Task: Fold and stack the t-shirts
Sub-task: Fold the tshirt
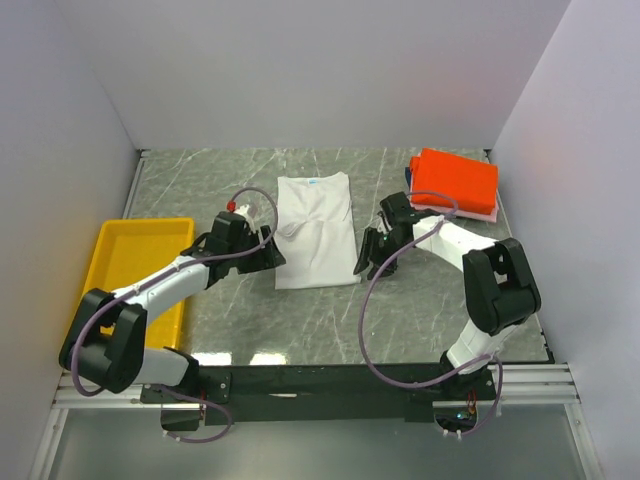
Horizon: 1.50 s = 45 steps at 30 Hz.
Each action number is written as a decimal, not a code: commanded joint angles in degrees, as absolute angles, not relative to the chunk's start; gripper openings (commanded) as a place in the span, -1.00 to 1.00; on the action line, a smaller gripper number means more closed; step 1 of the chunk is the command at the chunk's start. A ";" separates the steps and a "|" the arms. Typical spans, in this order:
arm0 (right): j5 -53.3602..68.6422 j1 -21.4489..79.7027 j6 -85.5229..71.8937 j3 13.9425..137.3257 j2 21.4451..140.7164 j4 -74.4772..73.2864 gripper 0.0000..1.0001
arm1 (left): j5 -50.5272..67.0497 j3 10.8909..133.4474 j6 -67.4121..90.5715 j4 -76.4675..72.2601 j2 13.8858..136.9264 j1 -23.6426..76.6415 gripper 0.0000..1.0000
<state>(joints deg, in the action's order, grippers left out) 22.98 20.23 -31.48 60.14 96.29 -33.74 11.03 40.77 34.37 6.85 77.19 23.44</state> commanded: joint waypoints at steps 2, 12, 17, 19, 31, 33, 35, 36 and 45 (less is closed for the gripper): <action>24.96 21.44 -32.17 58.10 95.27 -30.42 0.00 | 14.06 38.68 36.91 5.80 77.96 23.29 0.42; 23.29 22.06 -31.64 57.92 98.44 -29.27 -0.12 | 14.77 36.83 39.11 5.54 81.38 23.29 0.29; 22.41 22.15 -31.73 57.74 99.67 -28.30 -0.14 | 15.03 36.65 39.73 5.45 82.44 23.29 0.27; 22.32 22.06 -31.90 57.57 100.28 -27.95 -0.16 | 14.94 36.56 39.73 5.54 82.62 23.29 0.26; 20.83 22.76 -31.03 57.66 104.06 -28.56 -0.45 | 14.59 36.74 40.34 6.15 83.67 23.29 0.22; 20.39 23.38 -30.76 58.18 104.33 -29.26 -0.61 | 14.07 37.00 40.60 7.11 84.11 23.29 0.19; 20.13 23.55 -30.50 58.45 104.68 -29.79 -0.73 | 13.63 37.26 40.87 8.08 84.29 23.29 0.16; 20.13 23.64 -30.50 58.53 104.85 -29.88 -0.76 | 13.62 37.44 40.87 8.35 84.55 23.29 0.12; 20.21 24.26 -30.67 58.54 105.21 -30.15 -0.82 | 13.97 37.53 41.05 10.55 84.99 23.29 -0.07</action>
<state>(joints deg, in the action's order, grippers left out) 23.59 23.14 -31.68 58.59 103.09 -29.17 13.87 37.23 41.21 7.18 84.16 23.31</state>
